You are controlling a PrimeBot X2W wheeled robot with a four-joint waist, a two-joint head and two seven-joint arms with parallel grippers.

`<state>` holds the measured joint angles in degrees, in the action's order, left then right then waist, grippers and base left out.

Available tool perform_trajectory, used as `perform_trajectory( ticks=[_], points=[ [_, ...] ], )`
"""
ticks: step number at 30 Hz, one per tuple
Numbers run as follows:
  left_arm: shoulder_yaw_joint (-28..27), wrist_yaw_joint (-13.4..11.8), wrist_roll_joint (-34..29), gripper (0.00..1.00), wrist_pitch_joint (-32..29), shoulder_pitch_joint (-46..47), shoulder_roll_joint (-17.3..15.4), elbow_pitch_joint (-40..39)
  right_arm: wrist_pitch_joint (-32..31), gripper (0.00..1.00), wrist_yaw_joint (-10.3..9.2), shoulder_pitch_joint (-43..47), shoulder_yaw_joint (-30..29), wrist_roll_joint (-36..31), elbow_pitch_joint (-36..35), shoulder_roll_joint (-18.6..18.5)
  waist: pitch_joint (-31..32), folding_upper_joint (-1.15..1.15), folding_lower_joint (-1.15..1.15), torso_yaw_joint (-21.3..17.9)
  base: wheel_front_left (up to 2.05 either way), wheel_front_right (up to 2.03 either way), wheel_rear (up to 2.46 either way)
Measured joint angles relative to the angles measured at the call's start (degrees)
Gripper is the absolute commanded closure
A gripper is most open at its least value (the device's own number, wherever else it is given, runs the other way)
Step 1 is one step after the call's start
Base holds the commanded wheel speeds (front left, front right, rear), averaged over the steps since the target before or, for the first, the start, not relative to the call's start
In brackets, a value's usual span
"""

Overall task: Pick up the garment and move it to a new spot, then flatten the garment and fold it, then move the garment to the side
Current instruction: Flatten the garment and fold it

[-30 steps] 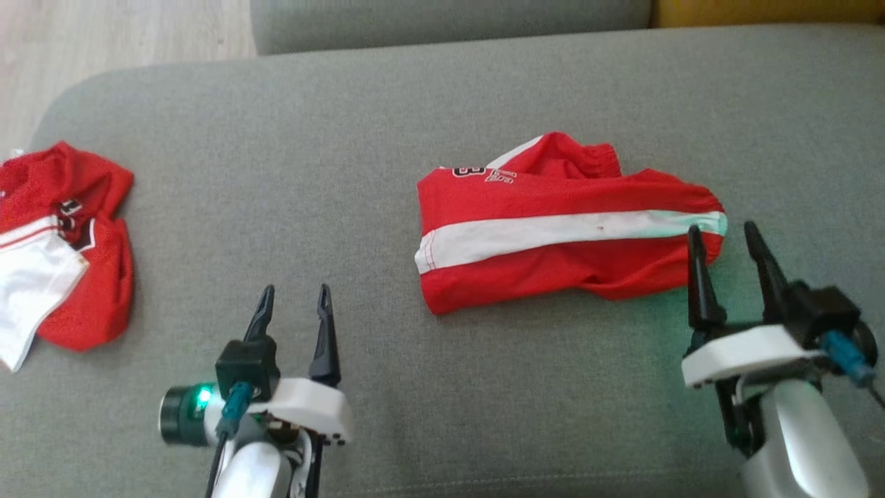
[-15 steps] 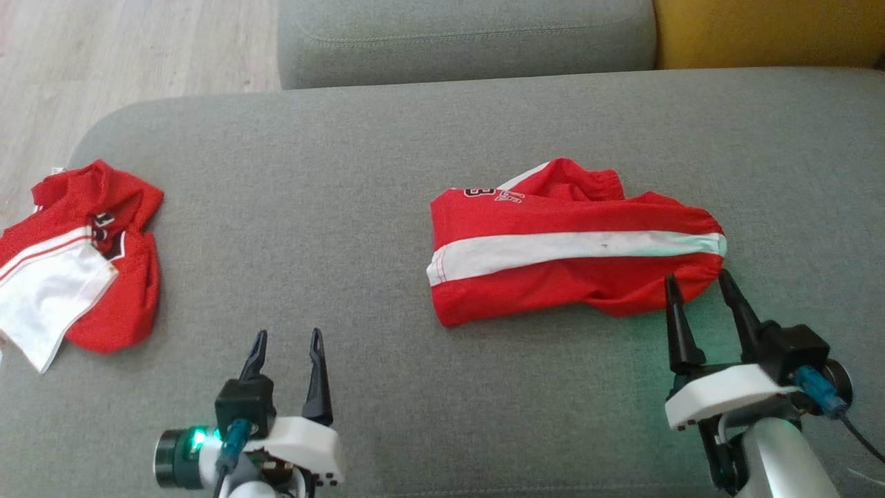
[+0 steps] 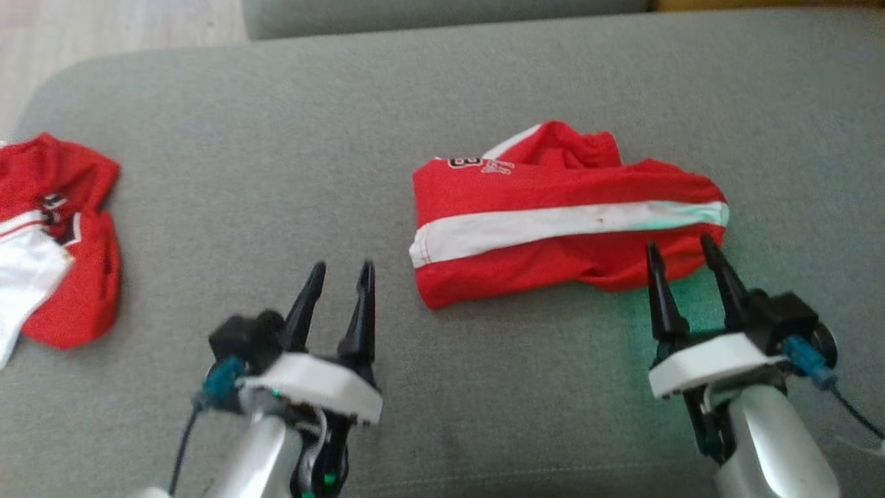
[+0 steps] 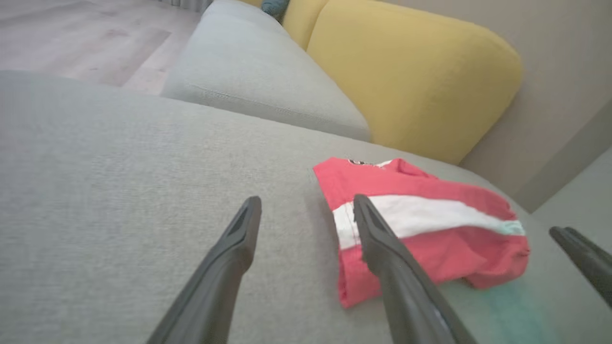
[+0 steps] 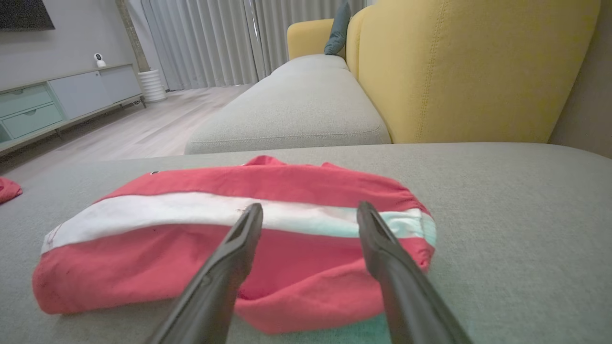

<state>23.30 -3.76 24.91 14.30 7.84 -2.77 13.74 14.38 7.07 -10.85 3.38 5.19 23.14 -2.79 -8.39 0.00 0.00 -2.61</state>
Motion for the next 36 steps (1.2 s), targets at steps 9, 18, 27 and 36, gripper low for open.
perform_trajectory(
  ticks=[9, 18, 27, 36],
  points=[
    [2.4, 4.7, 8.2, 0.0, 0.0, 5.6, 0.1, 5.9, 0.0, 0.0, 0.0, -2.8, 1.8, 1.2, -1.0, 0.0, -4.4, 0.0, 0.0, -3.5, 0.0, 0.0, 0.0],
    [3.8, 8.8, 16.9, 0.0, 0.0, 8.6, 0.1, 11.3, 0.0, 0.0, 0.0, -4.4, 2.4, 2.0, -2.3, -0.2, -7.5, 0.0, 0.0, -6.1, 0.0, 0.0, 0.0],
    [4.0, 10.4, 19.0, 0.0, 0.0, 11.2, 0.1, 11.6, 0.0, 0.0, 0.0, -5.0, 2.5, 2.4, -2.6, -0.2, -8.4, 0.0, 0.0, -6.9, 0.0, 0.0, 0.0],
    [5.7, 10.8, 22.2, 0.0, 0.0, 11.4, 0.1, 11.9, 0.0, 0.0, 0.0, -5.0, 2.5, 2.6, -2.6, -0.2, -8.6, 0.0, 0.0, -7.4, 0.0, 0.0, 0.0]
  ],
)
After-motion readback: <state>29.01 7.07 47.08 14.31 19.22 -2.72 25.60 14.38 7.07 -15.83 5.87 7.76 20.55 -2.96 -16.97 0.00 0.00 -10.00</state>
